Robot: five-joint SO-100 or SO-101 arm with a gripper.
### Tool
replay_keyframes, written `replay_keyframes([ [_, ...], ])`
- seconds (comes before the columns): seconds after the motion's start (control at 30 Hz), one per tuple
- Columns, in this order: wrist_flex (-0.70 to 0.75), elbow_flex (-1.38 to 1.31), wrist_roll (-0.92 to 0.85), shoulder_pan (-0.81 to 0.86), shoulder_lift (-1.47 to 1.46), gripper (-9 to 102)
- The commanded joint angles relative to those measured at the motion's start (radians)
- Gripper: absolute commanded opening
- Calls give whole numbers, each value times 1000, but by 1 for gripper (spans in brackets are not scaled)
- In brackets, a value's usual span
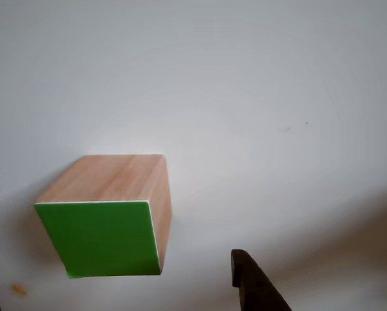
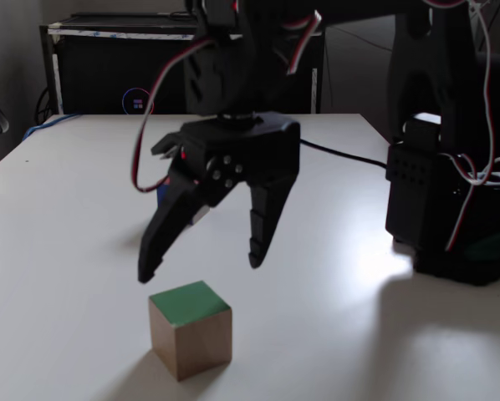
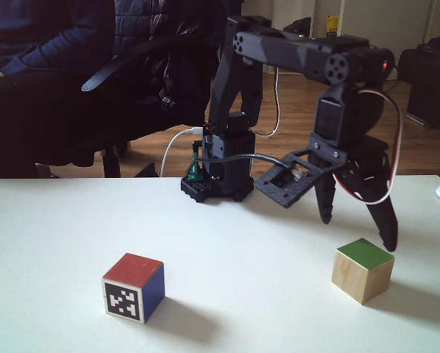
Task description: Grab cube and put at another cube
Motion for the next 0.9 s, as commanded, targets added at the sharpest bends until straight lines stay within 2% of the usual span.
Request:
replay_keyframes([
  [0.0,-14,-57,6,-18,-23,53],
  [0.63,-54,-207,23,-28,-262,51],
  [0.87,-54,-273,25,-6,-327,45],
])
